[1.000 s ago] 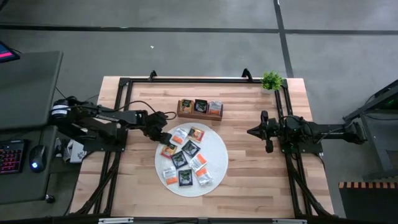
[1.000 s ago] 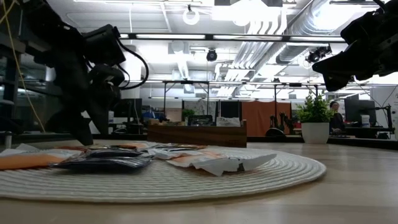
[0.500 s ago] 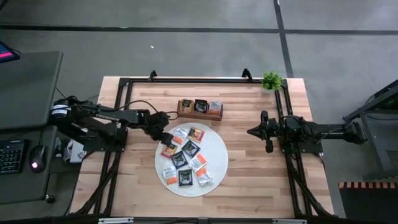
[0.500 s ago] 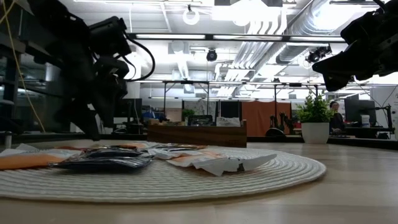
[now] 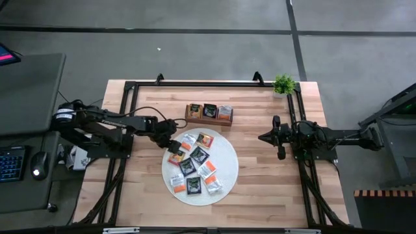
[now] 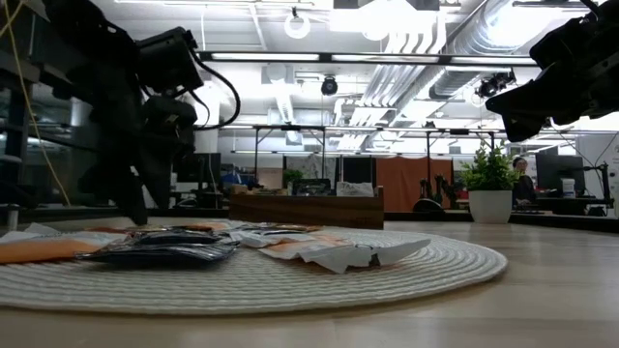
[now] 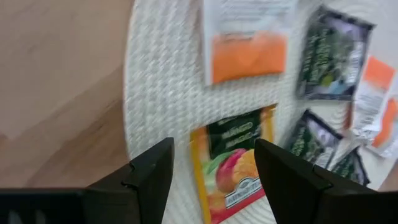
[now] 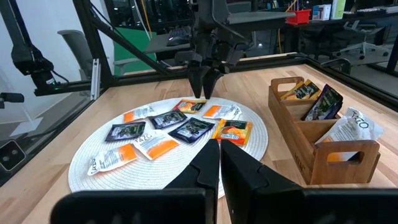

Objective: Pick & Place Tea
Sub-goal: Put the yellow tea bag into the left section of the wooden organizer

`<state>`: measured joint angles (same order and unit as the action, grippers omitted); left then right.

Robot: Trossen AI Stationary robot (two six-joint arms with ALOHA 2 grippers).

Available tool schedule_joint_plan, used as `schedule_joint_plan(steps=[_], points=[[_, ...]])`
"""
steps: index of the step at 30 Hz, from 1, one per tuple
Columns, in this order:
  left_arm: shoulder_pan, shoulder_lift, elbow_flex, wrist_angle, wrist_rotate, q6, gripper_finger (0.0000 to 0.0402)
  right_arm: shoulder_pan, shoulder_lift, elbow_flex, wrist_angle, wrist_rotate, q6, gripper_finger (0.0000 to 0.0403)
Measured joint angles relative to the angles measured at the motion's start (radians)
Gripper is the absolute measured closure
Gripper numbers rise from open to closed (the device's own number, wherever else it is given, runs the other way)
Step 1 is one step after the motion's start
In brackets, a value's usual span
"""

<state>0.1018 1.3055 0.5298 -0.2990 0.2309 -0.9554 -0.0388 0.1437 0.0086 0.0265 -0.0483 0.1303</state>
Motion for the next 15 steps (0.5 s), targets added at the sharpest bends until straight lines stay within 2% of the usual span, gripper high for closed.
schedule_joint_plan(steps=[15], points=[[-0.025, 0.042, 0.007, 0.069, 0.025, -0.026, 0.0181, 0.000, 0.000, 0.000, 0.000, 0.000, 0.000, 0.0391]])
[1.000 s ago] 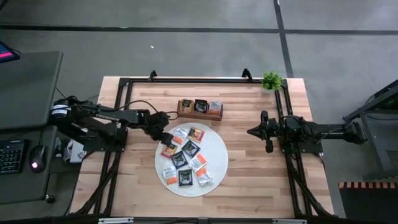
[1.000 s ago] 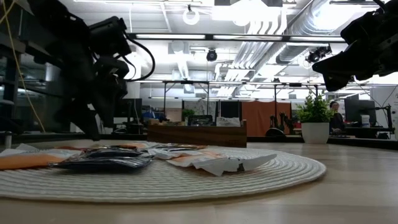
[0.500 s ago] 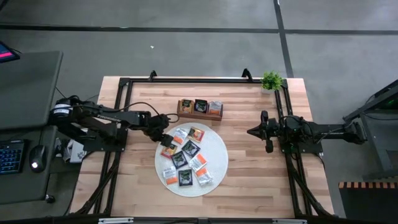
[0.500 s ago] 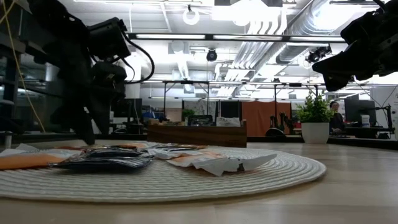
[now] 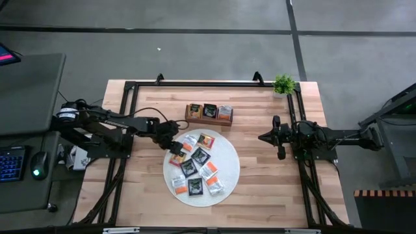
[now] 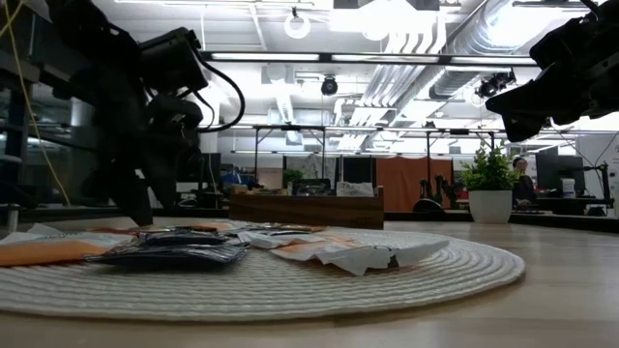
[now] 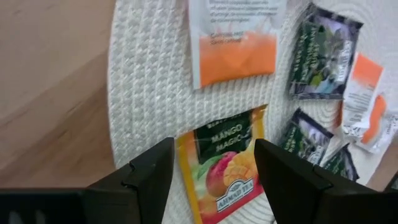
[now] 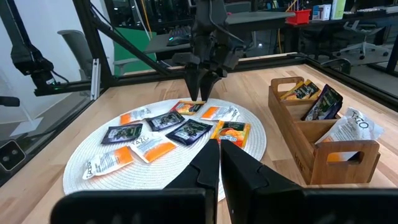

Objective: Pick & Place Tea
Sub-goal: Put the yellow tea bag into the left section of the wooden organizer

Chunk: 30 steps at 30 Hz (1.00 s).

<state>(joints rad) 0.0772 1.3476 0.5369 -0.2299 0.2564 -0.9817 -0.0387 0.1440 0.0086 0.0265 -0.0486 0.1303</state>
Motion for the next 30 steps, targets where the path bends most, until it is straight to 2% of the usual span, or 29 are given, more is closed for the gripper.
schedule_joint_plan(steps=[17, 30], points=[[0.000, 0.000, 0.000, 0.005, 0.026, 0.000, 0.0181, 0.000, 0.000, 0.000, 0.000, 0.000, 0.000, 0.0391], [-0.008, 0.025, 0.002, 0.069, 0.073, 0.000, 0.0181, 0.000, 0.000, 0.000, 0.000, 0.000, 0.000, 0.0391]])
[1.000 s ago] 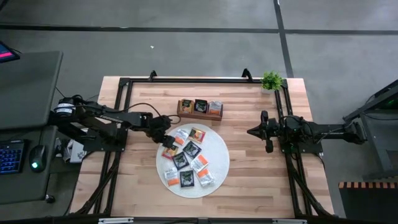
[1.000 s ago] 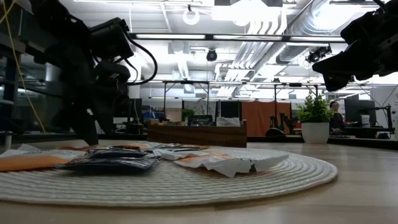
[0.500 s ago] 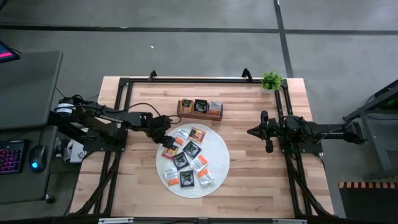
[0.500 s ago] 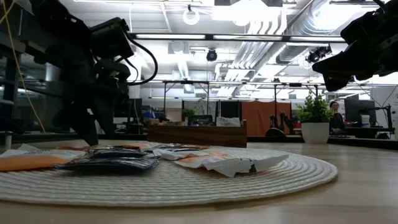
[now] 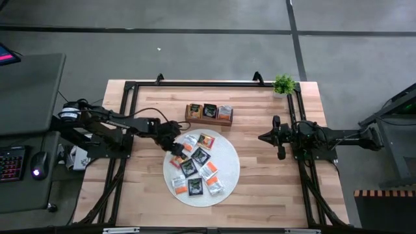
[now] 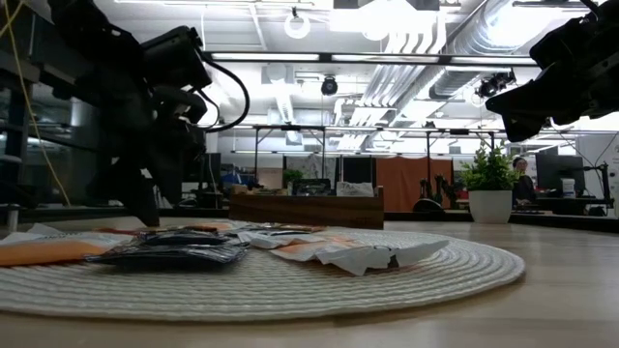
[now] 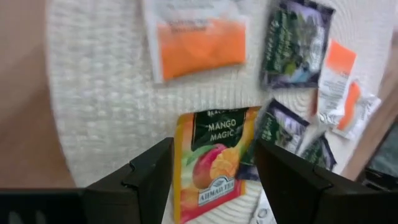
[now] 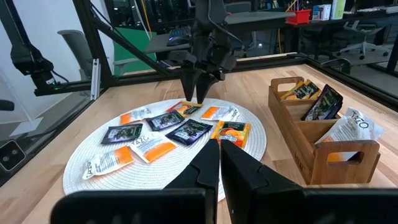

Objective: Pick & Place Tea
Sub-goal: Put the yellow tea bag into the left section of the wooden organizer

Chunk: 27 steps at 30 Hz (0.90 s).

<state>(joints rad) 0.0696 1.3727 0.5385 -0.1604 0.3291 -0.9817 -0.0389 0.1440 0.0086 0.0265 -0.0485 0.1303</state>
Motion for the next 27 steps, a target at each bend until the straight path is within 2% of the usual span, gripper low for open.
schedule_joint_plan(steps=[16, 27], points=[[0.000, 0.000, 0.000, 0.024, 0.028, 0.005, 0.0181, 0.000, 0.000, 0.000, 0.000, 0.000, 0.000, 0.0391], [0.000, 0.000, 0.000, 0.008, -0.030, 0.008, 0.0181, 0.000, 0.000, 0.000, 0.000, 0.000, 0.000, 0.0391]])
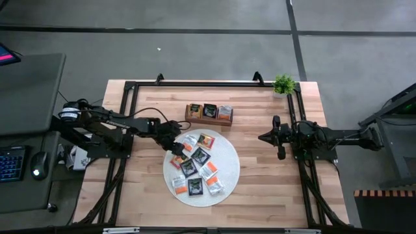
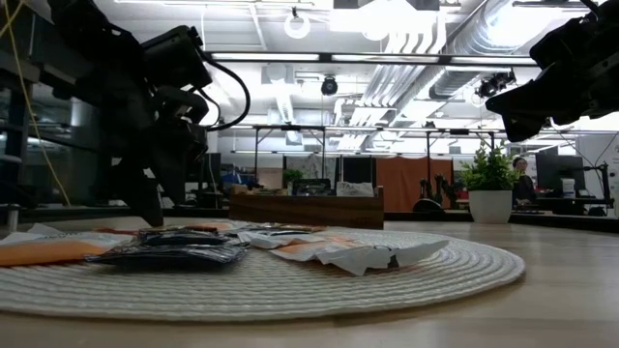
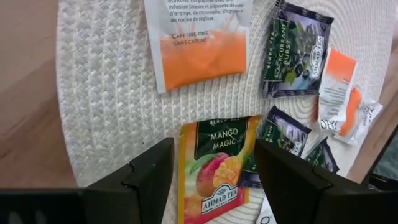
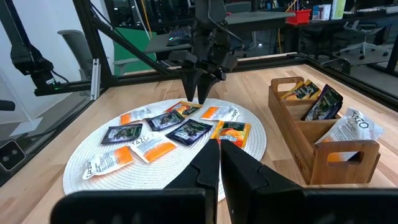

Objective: Pick & Place Tea
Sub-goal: Put the yellow tea bag into the left section of the wooden organizer

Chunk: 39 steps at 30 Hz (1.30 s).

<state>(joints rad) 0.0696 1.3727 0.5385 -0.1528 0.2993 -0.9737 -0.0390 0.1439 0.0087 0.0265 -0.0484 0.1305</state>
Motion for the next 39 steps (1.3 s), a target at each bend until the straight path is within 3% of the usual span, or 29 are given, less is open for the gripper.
schedule_joint_plan(steps=[23, 39], points=[[-0.024, 0.039, 0.001, 0.035, -0.011, 0.000, 0.0181, 0.000, 0.000, 0.000, 0.000, 0.000, 0.000, 0.0391], [-0.034, 0.085, 0.079, -0.016, -0.004, 0.027, 0.0181, 0.000, 0.000, 0.000, 0.000, 0.000, 0.000, 0.0391]])
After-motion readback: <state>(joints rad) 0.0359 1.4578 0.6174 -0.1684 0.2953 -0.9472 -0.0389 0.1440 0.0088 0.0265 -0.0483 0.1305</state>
